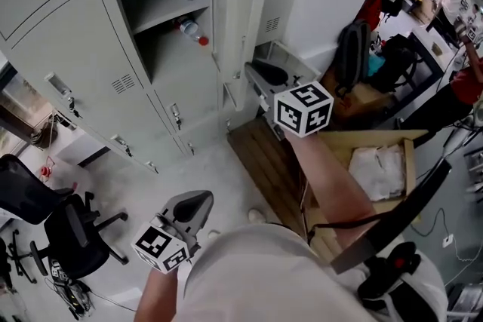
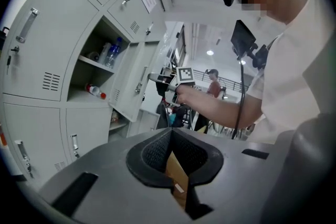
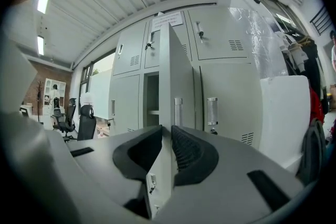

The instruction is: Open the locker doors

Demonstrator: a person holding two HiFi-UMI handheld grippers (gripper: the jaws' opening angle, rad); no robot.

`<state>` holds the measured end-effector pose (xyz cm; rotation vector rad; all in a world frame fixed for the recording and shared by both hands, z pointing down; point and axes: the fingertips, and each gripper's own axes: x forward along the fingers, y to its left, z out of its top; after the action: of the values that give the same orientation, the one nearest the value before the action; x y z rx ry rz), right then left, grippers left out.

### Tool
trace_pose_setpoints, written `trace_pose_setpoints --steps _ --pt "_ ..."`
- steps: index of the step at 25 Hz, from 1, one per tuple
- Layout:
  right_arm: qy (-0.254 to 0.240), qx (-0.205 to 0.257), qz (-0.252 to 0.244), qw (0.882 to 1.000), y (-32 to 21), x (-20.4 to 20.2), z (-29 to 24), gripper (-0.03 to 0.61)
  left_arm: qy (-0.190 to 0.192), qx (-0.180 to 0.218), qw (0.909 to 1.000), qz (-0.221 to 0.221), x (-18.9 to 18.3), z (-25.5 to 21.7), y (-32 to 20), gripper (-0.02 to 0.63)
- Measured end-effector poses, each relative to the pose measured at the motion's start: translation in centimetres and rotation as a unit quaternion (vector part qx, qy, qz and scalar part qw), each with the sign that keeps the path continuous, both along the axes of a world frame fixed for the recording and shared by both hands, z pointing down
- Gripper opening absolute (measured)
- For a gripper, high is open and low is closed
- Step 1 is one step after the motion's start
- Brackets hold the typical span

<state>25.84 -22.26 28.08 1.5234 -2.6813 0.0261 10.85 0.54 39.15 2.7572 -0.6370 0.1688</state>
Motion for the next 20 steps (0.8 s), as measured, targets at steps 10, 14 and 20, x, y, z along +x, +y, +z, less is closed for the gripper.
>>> trace_pose_setpoints --steps 10,14,20 --pt "-0.017 -0.002 -0.033 0.999 -0.7 4.9 0.0 0.06 -0.012 -0.004 0.9999 -0.011 5.2 -0.1 -0.4 0.011" --pt "-0.034 -0.004 -0.044 0.998 -1.4 6.8 0.0 0.06 -0.016 -0.007 0.9997 -0.014 7.1 -0.1 -0.7 0.011" --pt "-0.045 0.001 -0.056 0.997 -2.4 9.8 0.0 0.06 -0.018 -0.01 0.9995 -0.026 9.8 -0.1 -1.4 0.011"
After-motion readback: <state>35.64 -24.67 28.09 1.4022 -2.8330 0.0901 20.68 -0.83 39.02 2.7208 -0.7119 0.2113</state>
